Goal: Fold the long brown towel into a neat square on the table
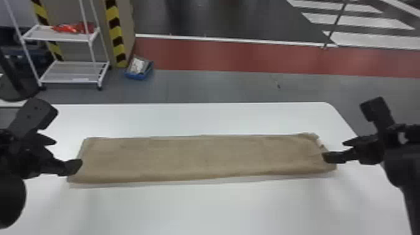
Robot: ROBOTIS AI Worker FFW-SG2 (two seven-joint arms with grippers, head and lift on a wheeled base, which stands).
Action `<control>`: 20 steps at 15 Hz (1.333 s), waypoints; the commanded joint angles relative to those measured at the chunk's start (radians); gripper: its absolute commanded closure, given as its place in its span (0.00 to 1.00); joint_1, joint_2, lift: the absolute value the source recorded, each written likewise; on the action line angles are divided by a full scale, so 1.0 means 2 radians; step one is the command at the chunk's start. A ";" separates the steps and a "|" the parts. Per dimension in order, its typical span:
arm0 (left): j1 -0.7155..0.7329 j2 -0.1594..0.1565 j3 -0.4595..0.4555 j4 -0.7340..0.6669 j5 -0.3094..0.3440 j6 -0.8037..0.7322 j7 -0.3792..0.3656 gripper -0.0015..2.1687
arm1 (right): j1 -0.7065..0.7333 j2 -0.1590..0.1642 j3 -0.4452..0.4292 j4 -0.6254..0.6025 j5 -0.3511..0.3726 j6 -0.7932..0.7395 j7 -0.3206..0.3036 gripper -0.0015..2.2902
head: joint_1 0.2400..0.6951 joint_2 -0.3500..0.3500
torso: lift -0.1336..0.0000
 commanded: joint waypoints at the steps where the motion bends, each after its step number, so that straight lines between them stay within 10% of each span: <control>1: -0.015 -0.006 -0.006 0.008 0.009 0.048 0.001 0.09 | 0.000 0.000 0.000 0.004 0.001 -0.005 0.000 0.05 | 1.00 0.32 | 0.07; 11: -0.110 -0.012 -0.004 0.117 0.082 0.237 0.027 0.09 | -0.012 -0.001 0.000 0.045 0.012 -0.048 -0.010 0.05 | 1.00 0.31 | 0.07; 20: -0.157 -0.022 -0.013 0.186 0.102 0.245 0.039 0.12 | -0.022 -0.009 0.004 0.071 0.019 -0.069 -0.019 0.05 | 1.00 0.28 | 0.07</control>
